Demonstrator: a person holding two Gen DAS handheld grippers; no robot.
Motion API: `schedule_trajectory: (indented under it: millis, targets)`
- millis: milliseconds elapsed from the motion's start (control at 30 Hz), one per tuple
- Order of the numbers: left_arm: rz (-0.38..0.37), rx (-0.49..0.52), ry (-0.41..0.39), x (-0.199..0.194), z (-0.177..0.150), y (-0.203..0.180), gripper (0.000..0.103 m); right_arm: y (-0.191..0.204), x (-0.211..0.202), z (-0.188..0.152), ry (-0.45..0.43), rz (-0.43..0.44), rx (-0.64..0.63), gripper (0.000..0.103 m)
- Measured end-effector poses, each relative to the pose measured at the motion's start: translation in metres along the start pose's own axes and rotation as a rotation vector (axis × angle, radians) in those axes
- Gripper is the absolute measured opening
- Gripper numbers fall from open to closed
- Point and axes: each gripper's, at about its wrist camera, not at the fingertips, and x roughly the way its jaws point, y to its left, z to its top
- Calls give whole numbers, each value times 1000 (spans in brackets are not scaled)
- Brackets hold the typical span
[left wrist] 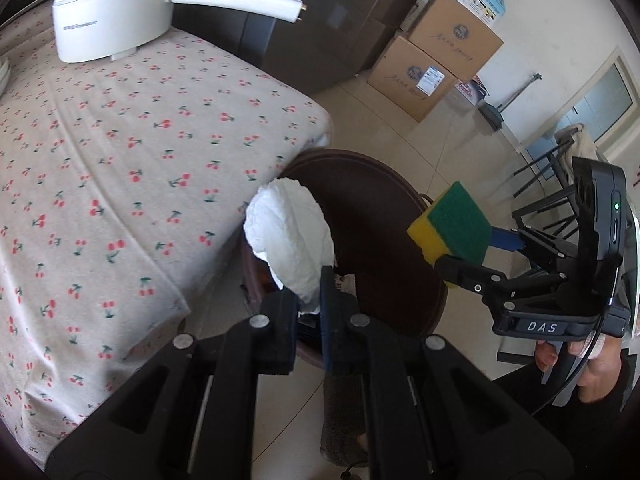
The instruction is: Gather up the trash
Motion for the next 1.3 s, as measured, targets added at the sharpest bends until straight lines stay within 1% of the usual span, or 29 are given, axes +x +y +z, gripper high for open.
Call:
schedule_trajectory:
  millis: [67, 100, 133, 167, 200, 233, 267, 300, 367, 433, 600, 700, 733, 767, 1000, 1100, 1200, 1300]
  targets:
    - [-2, 24, 2, 7, 1, -6, 10, -12, 1, -3, 8, -10, 21, 83]
    - [9, 39, -4, 10, 1, -9, 16, -16, 1, -4, 11, -15, 31, 83]
    - [31, 53, -7, 14, 1, -14, 31, -20, 1, -5, 14, -20, 40, 83]
    - [61, 64, -8, 17, 2, -16, 44, -24, 1, -6, 16, -23, 48, 83]
    - [90, 64, -14, 18, 2, -16, 67, -27, 1, -6, 17, -25, 56, 83]
    - [112, 56, -31, 16, 2, -16, 80, -29, 1, -6, 17, -27, 63, 83]
    - [121, 51, -42, 15, 2, -15, 83, -32, 1, -7, 18, -26, 69, 83]
    - [129, 51, -35, 16, 3, -15, 86, -33, 1, -6, 19, -25, 72, 83]
    - [159, 60, -32, 15, 2, -14, 87, -33, 2, -6, 22, -25, 74, 83]
    - [187, 71, -41, 13, 1, -12, 96, -31, 3, -6, 24, -24, 69, 84]
    - [215, 57, -51, 6, -4, -3, 100, -22, 4, -6, 27, -25, 52, 84]
    - [229, 45, -61, 1, -6, 1, 102, -18, 5, -5, 22, -27, 59, 87]
    - [236, 39, -64, -1, -7, 2, 102, -16, 6, -5, 19, -34, 62, 93]
    - [240, 33, -67, -3, -8, 4, 102, -15, 7, -4, 13, -36, 63, 103]
    - [279, -11, -90, -25, -23, 13, 102, -2, 5, -3, 8, -22, 45, 103]
    - [290, -42, -105, -37, -34, 17, 102, 7, -1, -4, -11, -21, 31, 103]
    - [345, -51, -129, -51, -45, 14, 102, 17, -11, -9, -47, -14, 19, 103]
    - [440, -49, -166, -67, -57, 9, 102, 32, -26, -17, -91, 3, -3, 103]
